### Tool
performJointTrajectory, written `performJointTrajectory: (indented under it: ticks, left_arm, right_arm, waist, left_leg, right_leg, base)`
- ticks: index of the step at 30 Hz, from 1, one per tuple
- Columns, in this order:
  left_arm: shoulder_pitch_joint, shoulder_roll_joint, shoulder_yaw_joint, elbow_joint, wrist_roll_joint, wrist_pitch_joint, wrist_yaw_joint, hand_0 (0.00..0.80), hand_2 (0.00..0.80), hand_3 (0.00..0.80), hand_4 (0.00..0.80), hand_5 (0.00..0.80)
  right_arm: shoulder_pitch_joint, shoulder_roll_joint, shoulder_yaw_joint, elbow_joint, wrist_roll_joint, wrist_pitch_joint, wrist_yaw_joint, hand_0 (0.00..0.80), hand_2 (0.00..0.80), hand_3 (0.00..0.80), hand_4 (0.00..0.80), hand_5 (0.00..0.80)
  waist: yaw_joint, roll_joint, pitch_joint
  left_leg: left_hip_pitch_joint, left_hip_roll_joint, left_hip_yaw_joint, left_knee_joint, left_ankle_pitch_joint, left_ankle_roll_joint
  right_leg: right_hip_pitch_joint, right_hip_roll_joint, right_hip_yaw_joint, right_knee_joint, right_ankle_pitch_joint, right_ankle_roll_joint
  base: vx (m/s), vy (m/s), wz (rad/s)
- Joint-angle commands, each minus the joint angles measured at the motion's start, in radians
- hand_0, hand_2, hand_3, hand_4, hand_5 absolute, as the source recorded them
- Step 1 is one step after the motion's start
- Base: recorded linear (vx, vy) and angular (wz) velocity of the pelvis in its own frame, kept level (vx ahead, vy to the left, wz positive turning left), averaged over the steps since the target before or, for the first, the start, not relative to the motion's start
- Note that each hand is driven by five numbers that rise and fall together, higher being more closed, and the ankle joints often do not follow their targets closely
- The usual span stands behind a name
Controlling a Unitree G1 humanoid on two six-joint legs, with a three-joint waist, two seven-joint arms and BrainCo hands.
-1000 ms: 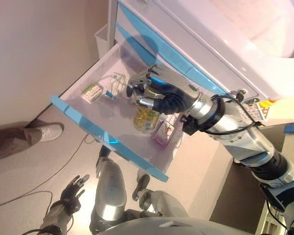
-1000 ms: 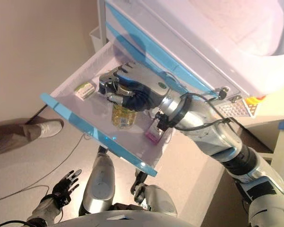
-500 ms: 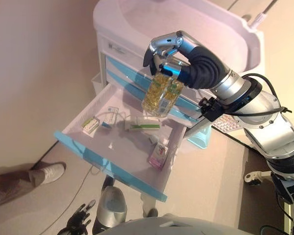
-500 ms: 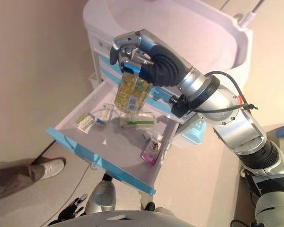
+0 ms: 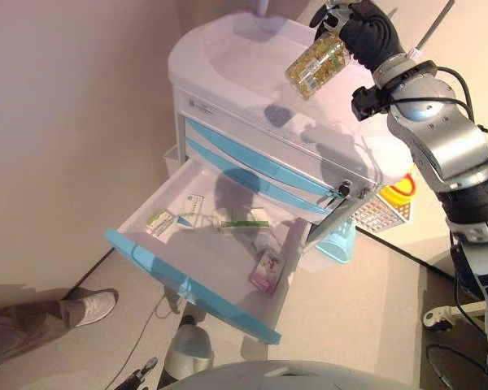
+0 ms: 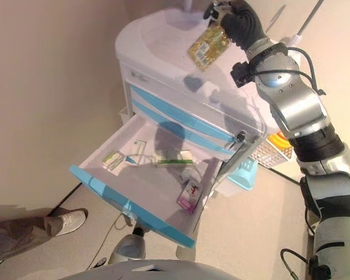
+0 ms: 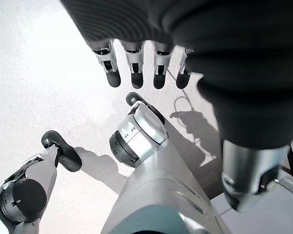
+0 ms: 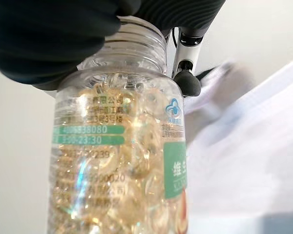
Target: Open the drawer and pick up the medicine
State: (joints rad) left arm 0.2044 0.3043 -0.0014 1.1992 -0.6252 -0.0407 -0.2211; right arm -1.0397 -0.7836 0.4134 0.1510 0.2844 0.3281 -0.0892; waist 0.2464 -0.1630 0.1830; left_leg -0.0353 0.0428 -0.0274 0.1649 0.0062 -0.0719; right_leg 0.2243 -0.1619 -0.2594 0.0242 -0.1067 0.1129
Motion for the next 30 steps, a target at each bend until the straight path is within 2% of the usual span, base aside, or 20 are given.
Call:
performJointTrajectory:
  ticks: [1,4,7,12,17,21,27,30]
  left_arm:
    - [0.009,0.034,-0.008,0.013,0.039,0.037,0.021,0.000,0.000,0.000,0.000,0.000]
    - [0.000,0.051,-0.019,0.006,0.034,0.061,0.027,0.000,0.000,0.000,0.000,0.000]
    - [-0.003,0.064,-0.022,0.000,0.040,0.082,0.037,0.000,0.000,0.000,0.000,0.000]
    - [-0.013,0.076,-0.020,-0.006,0.040,0.105,0.043,0.000,0.000,0.000,0.000,0.000]
    - [-0.009,0.073,-0.017,-0.009,0.045,0.106,0.042,0.000,0.000,0.000,0.000,0.000]
    - [-0.003,0.075,-0.017,-0.014,0.050,0.104,0.036,0.000,0.000,0.000,0.000,0.000]
    - [-0.009,0.069,-0.018,0.001,0.075,0.074,0.026,0.000,0.000,0.000,0.000,0.000]
    - [-0.010,0.052,-0.026,0.002,0.084,0.057,0.041,0.000,0.000,0.000,0.000,0.000]
  right_arm:
    - [-0.176,-0.058,0.073,0.143,-0.168,-0.019,-0.064,0.800,0.800,0.800,0.800,0.800]
    - [-0.312,-0.084,0.201,0.358,-0.291,-0.029,-0.075,0.800,0.800,0.800,0.800,0.800]
    - [-0.424,-0.099,0.328,0.496,-0.407,-0.027,-0.073,0.800,0.800,0.800,0.800,0.800]
    - [-0.509,-0.115,0.468,0.588,-0.506,-0.008,-0.058,0.800,0.800,0.800,0.800,0.800]
    - [-0.507,-0.126,0.559,0.620,-0.693,-0.027,-0.051,0.800,0.800,0.800,0.800,0.800]
    - [-0.492,-0.128,0.600,0.636,-0.713,0.001,-0.050,0.800,0.800,0.800,0.800,0.800]
    - [-0.428,-0.101,0.577,0.682,-0.734,-0.034,-0.068,0.800,0.800,0.800,0.800,0.800]
    - [-0.384,-0.068,0.549,0.694,-0.709,-0.027,-0.073,0.800,0.800,0.800,0.800,0.800]
  waist:
    - [0.038,0.014,-0.022]
    - [0.059,0.016,-0.024]
    - [0.079,0.013,-0.028]
    - [0.094,0.011,-0.030]
    - [0.104,0.017,-0.029]
    - [0.114,0.018,-0.022]
    - [0.127,0.014,-0.003]
    - [0.131,0.012,-0.001]
  left_leg:
    - [0.129,-0.004,-0.049,-0.090,-0.055,0.043]
    - [0.126,-0.009,-0.060,-0.090,-0.051,0.043]
    - [0.123,-0.011,-0.067,-0.093,-0.045,0.042]
    - [0.108,-0.017,-0.075,-0.087,-0.045,0.044]
    - [0.096,-0.019,-0.080,-0.086,-0.044,0.047]
    - [0.080,-0.022,-0.088,-0.080,-0.046,0.048]
    - [0.059,-0.024,-0.092,-0.059,-0.058,0.050]
    - [0.064,-0.024,-0.090,-0.058,-0.063,0.051]
  right_leg:
    - [-0.038,-0.043,-0.036,0.042,0.099,0.020]
    - [-0.031,-0.051,-0.051,0.038,0.105,0.025]
    - [-0.028,-0.058,-0.066,0.034,0.110,0.030]
    - [-0.035,-0.068,-0.078,0.037,0.113,0.035]
    - [-0.043,-0.075,-0.088,0.038,0.112,0.038]
    - [-0.052,-0.079,-0.088,0.034,0.113,0.042]
    - [-0.060,-0.079,-0.086,0.031,0.114,0.042]
    - [-0.056,-0.076,-0.083,0.031,0.111,0.041]
  base:
    - [0.029,0.056,0.13]
    - [0.026,0.048,0.09]
    - [0.029,0.036,0.12]
    - [0.012,0.014,0.06]
    - [0.001,0.010,0.03]
    - [-0.009,-0.006,0.00]
    - [-0.040,-0.038,-0.01]
    - [0.000,0.000,0.00]
